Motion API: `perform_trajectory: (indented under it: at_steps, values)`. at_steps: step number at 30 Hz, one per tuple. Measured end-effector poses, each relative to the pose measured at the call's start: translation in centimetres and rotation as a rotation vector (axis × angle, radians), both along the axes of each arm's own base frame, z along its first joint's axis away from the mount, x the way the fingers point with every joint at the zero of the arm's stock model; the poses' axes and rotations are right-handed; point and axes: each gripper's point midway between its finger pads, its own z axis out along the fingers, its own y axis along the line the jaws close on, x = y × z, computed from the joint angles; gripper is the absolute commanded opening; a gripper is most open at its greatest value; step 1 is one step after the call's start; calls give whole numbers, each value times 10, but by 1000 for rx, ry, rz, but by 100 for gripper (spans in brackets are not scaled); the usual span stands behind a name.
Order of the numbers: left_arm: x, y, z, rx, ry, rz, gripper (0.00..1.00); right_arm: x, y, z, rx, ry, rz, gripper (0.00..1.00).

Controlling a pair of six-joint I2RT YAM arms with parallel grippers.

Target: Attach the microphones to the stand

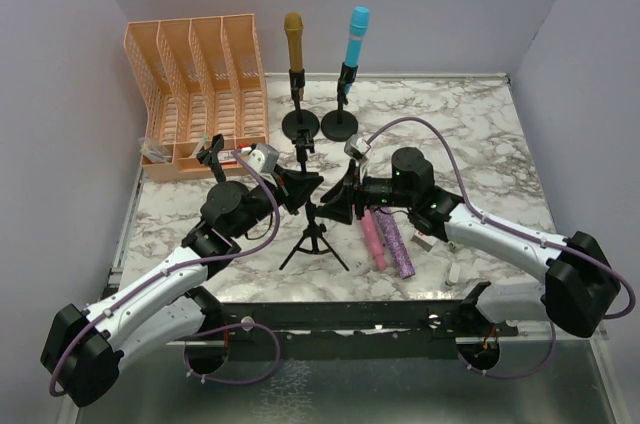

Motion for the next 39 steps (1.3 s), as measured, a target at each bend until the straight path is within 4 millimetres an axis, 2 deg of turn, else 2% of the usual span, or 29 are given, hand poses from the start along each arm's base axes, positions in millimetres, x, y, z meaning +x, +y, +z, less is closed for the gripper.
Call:
perform_trajectory:
  at_steps: [4,12,17,29,30,31,32,33,34,35,36,39]
  values:
    - [0,0,0,-1,1,0,0,-3,1,-8,-18,20,20,49]
    - [0,0,0,0,0,1,0,0,2,-7,-5,74,-16,18]
    - [1,1,2,-1,-14,5,0,2,2,-6,21,195,-76,1]
    - [10,7,5,17,-53,62,0,12,2,-8,172,824,-366,1]
    - [11,8,6,16,-60,72,0,13,2,-7,187,858,-381,2]
    - [12,9,7,14,-65,80,0,15,2,-5,202,885,-393,10]
    - [14,10,9,12,-72,90,0,16,3,-4,214,908,-401,20]
    - [15,12,11,9,-80,101,0,17,3,-2,227,923,-409,35]
    - [16,13,13,6,-89,111,0,19,3,-1,234,929,-414,42]
    - [17,14,14,4,-92,118,0,19,3,-1,238,932,-418,53]
    - [17,15,14,7,-98,124,0,21,3,0,242,928,-426,59]
    - [16,18,13,15,-110,133,0,27,1,0,237,862,-443,66]
